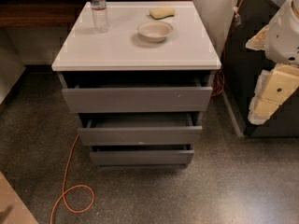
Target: Open middle drawer
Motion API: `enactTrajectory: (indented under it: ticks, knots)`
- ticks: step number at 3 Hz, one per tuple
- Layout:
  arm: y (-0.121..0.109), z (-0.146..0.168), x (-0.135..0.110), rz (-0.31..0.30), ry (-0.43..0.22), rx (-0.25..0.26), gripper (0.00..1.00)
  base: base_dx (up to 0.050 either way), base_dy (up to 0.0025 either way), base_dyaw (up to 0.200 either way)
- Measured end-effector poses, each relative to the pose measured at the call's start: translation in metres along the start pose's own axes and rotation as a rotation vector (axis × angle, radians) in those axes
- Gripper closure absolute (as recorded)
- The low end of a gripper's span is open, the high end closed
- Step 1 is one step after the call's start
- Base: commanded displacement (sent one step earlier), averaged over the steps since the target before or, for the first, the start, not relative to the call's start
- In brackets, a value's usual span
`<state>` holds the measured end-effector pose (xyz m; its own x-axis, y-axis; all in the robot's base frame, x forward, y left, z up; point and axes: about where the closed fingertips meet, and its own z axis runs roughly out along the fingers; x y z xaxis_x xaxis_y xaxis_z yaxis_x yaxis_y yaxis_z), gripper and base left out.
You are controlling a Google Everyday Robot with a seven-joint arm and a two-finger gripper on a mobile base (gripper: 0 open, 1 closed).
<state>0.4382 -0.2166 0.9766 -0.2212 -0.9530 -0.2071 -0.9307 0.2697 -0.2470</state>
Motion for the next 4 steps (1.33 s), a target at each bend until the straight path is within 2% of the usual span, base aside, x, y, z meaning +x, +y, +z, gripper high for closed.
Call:
enactTrajectory:
  ticks: [1, 2, 3, 4]
  knots:
    - [0.0, 0.0, 0.0, 0.0, 0.0, 0.0, 0.0, 0.05, 0.0, 0.0]
    - [-0.001, -0.001, -0.001, 0.001, -0.001, 0.001, 0.0, 0.0, 0.0, 0.0]
    - [0.006, 0.019, -0.01, 0.009, -0.035, -0.028, 0.0, 0.0, 0.0, 0.0]
    - [0.019, 0.051, -0.026, 0.011, -0.101, -0.073, 0.0, 0.0, 0.0, 0.0]
